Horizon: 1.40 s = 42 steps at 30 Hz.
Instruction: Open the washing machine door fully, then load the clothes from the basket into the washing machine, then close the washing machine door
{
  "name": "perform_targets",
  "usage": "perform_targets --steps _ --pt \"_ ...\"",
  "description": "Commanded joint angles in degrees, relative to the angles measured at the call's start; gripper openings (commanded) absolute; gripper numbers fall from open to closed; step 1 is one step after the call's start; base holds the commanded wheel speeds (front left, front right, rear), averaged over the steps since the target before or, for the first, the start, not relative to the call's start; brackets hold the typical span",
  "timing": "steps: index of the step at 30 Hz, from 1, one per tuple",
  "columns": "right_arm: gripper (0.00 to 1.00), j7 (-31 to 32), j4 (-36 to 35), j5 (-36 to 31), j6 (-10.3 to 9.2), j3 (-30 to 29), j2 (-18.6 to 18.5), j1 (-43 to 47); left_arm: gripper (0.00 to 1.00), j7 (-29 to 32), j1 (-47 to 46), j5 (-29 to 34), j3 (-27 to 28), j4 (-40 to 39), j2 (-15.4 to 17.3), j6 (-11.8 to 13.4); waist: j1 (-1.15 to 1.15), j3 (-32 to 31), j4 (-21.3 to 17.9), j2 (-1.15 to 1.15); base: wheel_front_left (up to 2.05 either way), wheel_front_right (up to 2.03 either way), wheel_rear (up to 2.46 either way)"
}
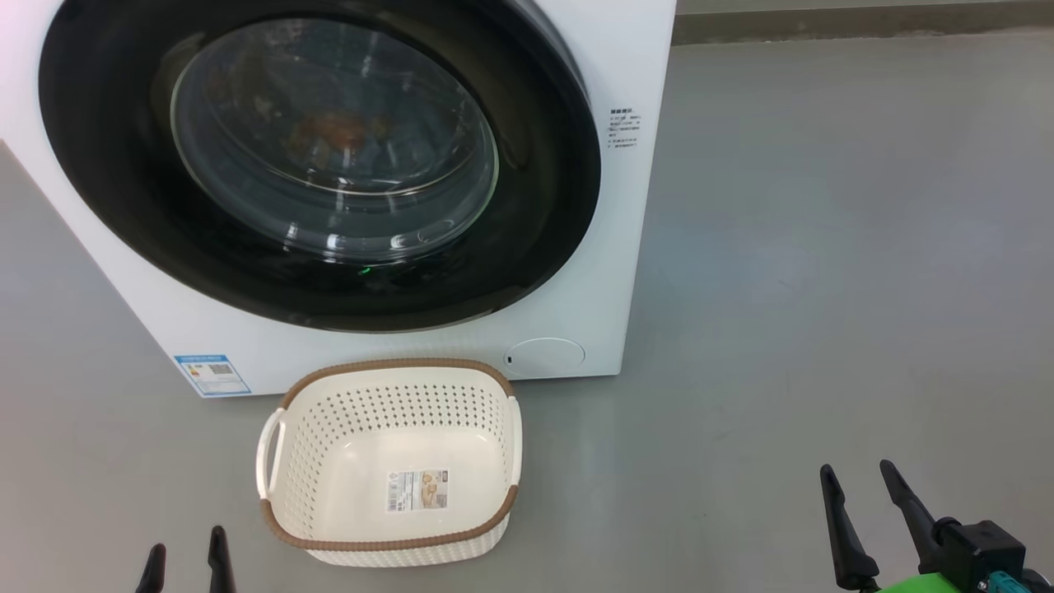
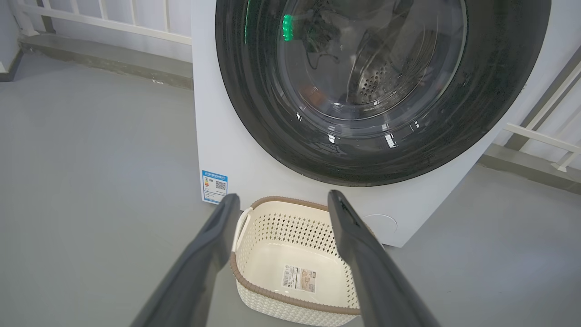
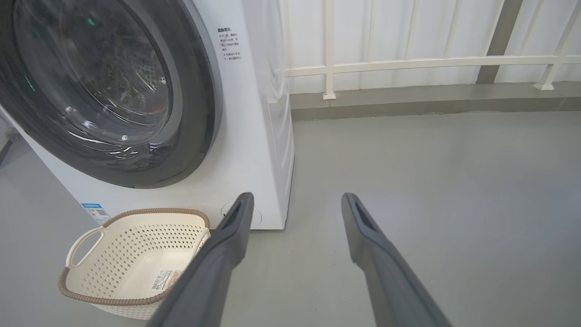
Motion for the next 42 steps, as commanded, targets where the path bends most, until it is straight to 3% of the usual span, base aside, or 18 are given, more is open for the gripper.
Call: perform_targets --steps 1,42 --pt "1.00 -0.3 -1.0 -0.6 -0.32 1.6 -0.5 -0.5 1.00 -0.5 -1.1 0.6 1.7 -1.3 1.1 -0.2 0.00 -0.1 0.1 0.00 0.00 0.00 0.00" --pt "1.00 -0.3 -0.2 -0.4 -0.32 2.2 -0.5 -1.1 1.00 -0.5 -1.1 0.8 1.8 -1.0 1.0 -0.2 0.00 -1.3 -1.0 0.00 0.00 0.00 0.00"
